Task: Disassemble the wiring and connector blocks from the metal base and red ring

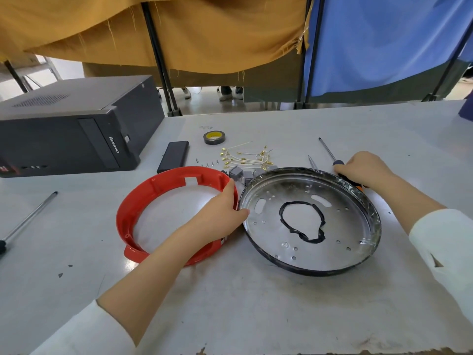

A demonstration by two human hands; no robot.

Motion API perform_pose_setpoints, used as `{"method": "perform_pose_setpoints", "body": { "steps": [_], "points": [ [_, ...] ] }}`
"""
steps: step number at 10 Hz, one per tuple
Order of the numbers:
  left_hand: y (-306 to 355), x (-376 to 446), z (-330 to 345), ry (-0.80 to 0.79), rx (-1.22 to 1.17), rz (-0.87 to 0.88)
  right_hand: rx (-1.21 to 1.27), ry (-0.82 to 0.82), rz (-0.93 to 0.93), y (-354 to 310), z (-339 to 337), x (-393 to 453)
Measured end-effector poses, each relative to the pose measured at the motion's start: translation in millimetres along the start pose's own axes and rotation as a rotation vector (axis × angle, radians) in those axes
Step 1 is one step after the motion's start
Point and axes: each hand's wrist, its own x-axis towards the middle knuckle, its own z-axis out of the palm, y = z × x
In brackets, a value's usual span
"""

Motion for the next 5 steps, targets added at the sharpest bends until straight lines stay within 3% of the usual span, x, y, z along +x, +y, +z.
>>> {"method": "perform_pose_setpoints", "body": {
  "steps": [2, 3, 5],
  "points": [
    [2, -11, -5, 0.034, -0.021, -0.008, 0.006, 0.188, -0.082, 2, -14, -42],
    [5, -31, -11, 0.121, 0.028, 0.033, 0.142, 0.223, -0.195, 0, -18, -86],
    [-1, -103, -13, 0.487, 0.163, 0.438, 0.563, 0.108, -0.327, -9, -34, -202]
  ]
}}
